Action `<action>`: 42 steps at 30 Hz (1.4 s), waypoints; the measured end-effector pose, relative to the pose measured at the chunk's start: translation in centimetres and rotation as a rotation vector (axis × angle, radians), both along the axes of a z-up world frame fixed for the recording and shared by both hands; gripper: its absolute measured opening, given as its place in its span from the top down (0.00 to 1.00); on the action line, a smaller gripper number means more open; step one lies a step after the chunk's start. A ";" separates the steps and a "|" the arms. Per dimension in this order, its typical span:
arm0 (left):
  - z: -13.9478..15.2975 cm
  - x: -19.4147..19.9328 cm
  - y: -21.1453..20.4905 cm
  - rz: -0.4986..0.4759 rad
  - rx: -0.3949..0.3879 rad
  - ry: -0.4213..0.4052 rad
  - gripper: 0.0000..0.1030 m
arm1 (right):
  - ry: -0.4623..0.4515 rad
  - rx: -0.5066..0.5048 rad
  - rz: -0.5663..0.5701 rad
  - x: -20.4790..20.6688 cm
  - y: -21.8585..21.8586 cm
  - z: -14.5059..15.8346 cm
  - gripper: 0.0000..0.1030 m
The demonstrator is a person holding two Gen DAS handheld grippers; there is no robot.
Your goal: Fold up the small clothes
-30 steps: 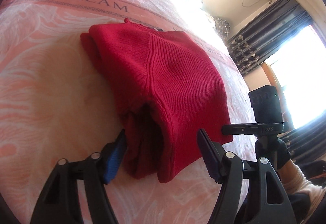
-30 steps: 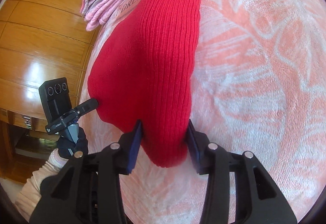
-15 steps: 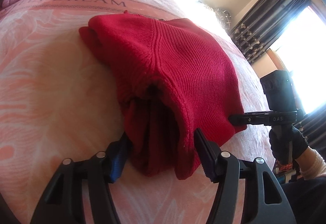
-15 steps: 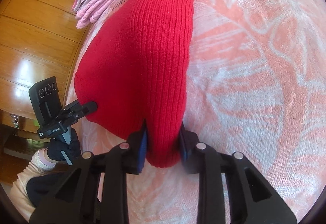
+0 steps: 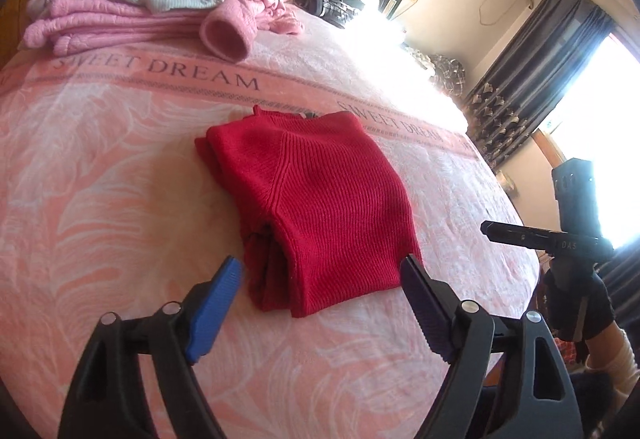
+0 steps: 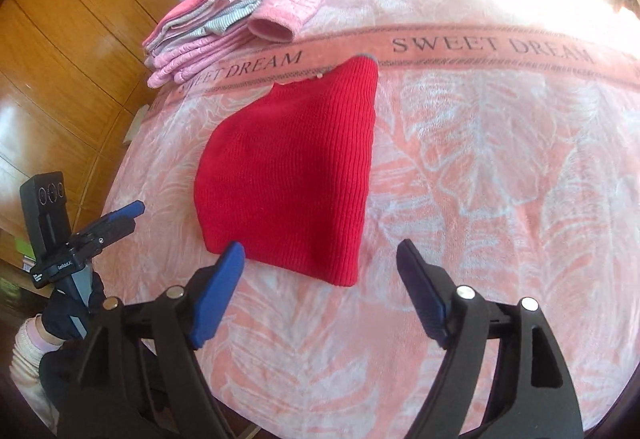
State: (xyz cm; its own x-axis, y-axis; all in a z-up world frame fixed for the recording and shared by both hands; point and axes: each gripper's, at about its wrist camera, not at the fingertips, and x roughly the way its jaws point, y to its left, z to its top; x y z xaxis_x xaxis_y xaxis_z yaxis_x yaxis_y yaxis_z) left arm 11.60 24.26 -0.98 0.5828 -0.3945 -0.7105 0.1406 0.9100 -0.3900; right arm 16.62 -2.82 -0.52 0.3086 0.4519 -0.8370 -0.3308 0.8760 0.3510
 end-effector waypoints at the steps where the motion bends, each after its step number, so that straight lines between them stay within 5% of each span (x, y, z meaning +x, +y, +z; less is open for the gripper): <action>1: 1.0 -0.4 -0.2 0.002 0.005 0.003 0.15 | -0.010 -0.010 -0.001 -0.5 0.2 1.0 0.14; 8: 6.1 -4.4 -2.7 0.080 0.116 -0.018 0.09 | -0.099 -0.008 -0.039 -5.1 0.8 5.9 0.12; 11: 6.5 -6.4 -3.5 0.130 0.197 -0.012 0.07 | -0.158 -0.082 -0.043 -7.2 1.5 6.7 0.12; 16: 6.0 -8.8 -2.9 0.173 0.139 0.022 0.07 | -0.200 -0.074 -0.081 -10.2 1.5 7.7 0.09; 19: 6.2 -10.0 -3.2 0.202 0.204 0.006 0.07 | -0.226 -0.074 -0.118 -11.9 1.4 8.2 0.07; 27: 6.5 -12.8 -3.7 0.237 0.285 -0.020 0.04 | -0.263 -0.142 -0.115 -15.2 1.9 7.6 0.06; 42: 4.7 -15.2 -3.6 0.309 0.401 0.060 0.04 | -0.223 -0.230 -0.125 -17.6 3.0 5.0 0.06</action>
State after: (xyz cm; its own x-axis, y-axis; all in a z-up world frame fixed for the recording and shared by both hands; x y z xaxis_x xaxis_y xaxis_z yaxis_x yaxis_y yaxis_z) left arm -3.60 20.71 3.69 0.5829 0.1006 -0.8063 -0.1705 0.9854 -0.0003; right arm -1.02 0.18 4.52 0.5366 0.2060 -0.8183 -0.2619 0.9625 0.0706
